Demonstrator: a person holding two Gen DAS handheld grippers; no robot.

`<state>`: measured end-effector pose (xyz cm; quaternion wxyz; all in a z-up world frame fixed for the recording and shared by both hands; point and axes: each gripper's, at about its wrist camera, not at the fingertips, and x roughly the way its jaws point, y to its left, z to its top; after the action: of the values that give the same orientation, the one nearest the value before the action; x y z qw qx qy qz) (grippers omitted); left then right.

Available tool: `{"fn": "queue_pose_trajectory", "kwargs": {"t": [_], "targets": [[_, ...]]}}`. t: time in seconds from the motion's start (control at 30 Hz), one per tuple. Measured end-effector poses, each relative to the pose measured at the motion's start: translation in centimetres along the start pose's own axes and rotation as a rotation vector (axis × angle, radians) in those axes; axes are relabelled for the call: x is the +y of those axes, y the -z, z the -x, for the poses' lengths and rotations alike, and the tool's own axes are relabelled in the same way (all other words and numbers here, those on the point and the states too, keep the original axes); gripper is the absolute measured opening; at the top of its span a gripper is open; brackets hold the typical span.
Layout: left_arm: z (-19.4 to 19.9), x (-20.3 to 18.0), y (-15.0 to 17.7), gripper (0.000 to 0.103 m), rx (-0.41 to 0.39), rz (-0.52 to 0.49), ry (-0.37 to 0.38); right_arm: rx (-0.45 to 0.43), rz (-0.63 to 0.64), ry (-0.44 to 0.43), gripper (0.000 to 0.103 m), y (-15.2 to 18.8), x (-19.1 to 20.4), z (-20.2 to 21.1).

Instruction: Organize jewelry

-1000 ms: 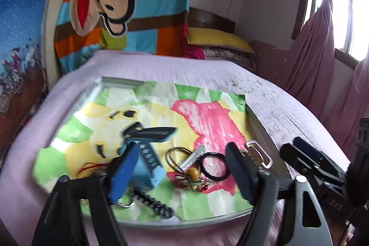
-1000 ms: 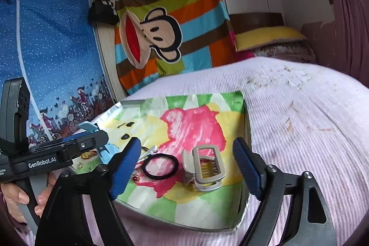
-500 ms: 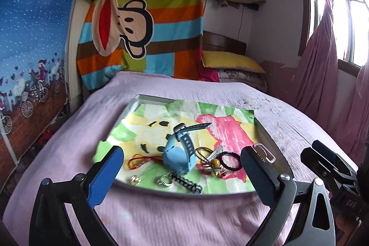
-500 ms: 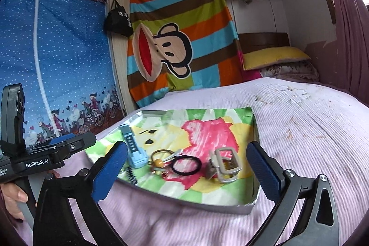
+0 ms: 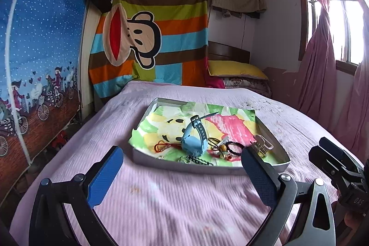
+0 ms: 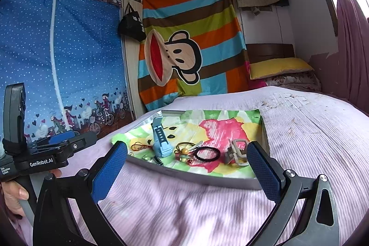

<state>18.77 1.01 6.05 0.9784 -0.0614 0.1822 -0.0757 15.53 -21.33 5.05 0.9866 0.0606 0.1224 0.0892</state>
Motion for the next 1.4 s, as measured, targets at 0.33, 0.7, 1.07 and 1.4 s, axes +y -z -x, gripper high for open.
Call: {"fn": "queue_pose_trajectory", "kwargs": {"t": [0.33,0.7,1.07,1.4], "targets": [[3.0,0.5,1.5,0.103,-0.016,-0.008,-0.017,-0.011,0.012,0.002,0.101,0.8,1.2,3.3],[5.4,0.9,3.5,0.103,-0.030,0.002,-0.029,-0.020,0.005,0.021,0.101,2.0,1.8,6.5],[7.9,1.1,6.1,0.103,-0.040,-0.009,-0.054,-0.005,0.007,0.031,0.101,4.1,2.3,8.3],[9.7,0.7,8.3,0.103,-0.060,-0.044,-0.084,0.011,0.067,0.034,0.102,6.2,3.2,9.0]]}}
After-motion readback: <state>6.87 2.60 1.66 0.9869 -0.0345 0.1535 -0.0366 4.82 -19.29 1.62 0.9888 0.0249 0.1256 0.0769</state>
